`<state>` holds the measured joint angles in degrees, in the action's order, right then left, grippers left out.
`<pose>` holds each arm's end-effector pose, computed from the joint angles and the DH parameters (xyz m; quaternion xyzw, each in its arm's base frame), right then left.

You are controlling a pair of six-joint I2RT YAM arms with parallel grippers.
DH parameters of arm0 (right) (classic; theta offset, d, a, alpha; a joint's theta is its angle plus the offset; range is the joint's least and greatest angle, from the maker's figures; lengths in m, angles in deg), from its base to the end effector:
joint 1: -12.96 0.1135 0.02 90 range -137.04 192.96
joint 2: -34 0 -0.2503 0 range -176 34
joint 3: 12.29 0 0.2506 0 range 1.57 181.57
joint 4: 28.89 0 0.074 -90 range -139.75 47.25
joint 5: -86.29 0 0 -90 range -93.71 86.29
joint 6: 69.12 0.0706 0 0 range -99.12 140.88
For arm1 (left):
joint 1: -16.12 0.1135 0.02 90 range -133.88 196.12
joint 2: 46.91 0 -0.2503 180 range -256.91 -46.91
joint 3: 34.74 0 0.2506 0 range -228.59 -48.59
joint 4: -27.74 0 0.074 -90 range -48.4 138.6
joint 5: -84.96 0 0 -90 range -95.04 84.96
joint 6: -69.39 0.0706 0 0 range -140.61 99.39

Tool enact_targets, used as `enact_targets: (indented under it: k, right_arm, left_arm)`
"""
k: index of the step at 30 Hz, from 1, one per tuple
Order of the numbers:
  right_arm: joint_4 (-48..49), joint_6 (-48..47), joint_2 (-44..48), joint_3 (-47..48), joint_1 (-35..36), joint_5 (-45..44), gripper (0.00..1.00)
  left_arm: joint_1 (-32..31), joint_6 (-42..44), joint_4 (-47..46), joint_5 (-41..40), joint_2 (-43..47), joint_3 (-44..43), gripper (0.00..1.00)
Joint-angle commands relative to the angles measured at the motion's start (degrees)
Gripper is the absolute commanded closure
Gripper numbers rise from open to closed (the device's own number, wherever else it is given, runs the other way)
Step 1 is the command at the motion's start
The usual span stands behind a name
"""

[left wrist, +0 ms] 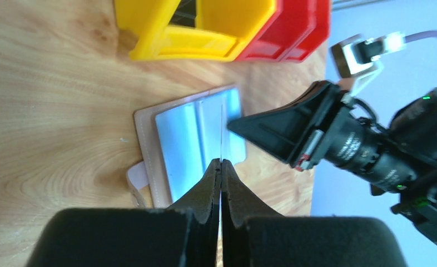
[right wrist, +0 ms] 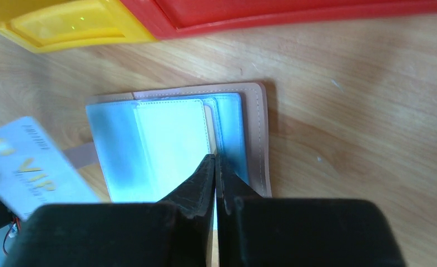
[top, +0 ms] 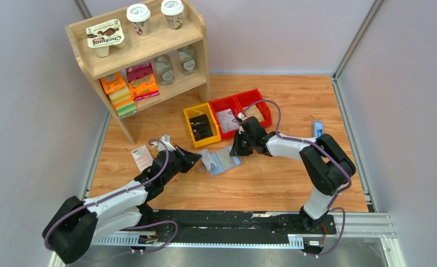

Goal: Take the credit cards out of the card holder
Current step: Place the credit card in the storage box.

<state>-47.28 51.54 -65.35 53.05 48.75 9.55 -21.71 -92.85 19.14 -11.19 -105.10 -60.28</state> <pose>0.2789 0.2210 0.1072 -0.0793 0.9377 0.2668 0.2079 0.1869 -0.1355 0.1322 -0.2757 0.7916 -0.4196 0.3483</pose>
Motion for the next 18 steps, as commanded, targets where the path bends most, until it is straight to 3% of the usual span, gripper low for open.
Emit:
enact_targets:
  k: [1,4,10,13,18]
  right_arm:
    - [-8.12,0.37,2.58,0.63,-0.46,-2.97,0.94]
    - [-8.91,1.42,5.47,2.21,-0.46,-3.32,0.87]
    - [-8.92,5.46,15.66,2.66,-0.46,-7.62,0.51]
    - [-4.27,10.11,21.99,-0.05,-0.46,-7.90,0.35]
    - [8.20,19.95,29.64,-7.79,-0.28,-5.96,0.26]
  left_arm:
    - [0.29,3.25,9.45,-3.95,8.79,-2.12,1.00]
    - [0.29,2.90,10.33,-4.31,12.13,-3.16,1.00]
    - [0.21,-1.48,3.23,-6.93,14.16,-3.44,1.00]
    - [0.21,-2.81,-1.43,-9.13,13.64,-4.40,1.00]
    - [0.29,-4.91,-13.30,-10.81,8.81,-6.59,1.00]
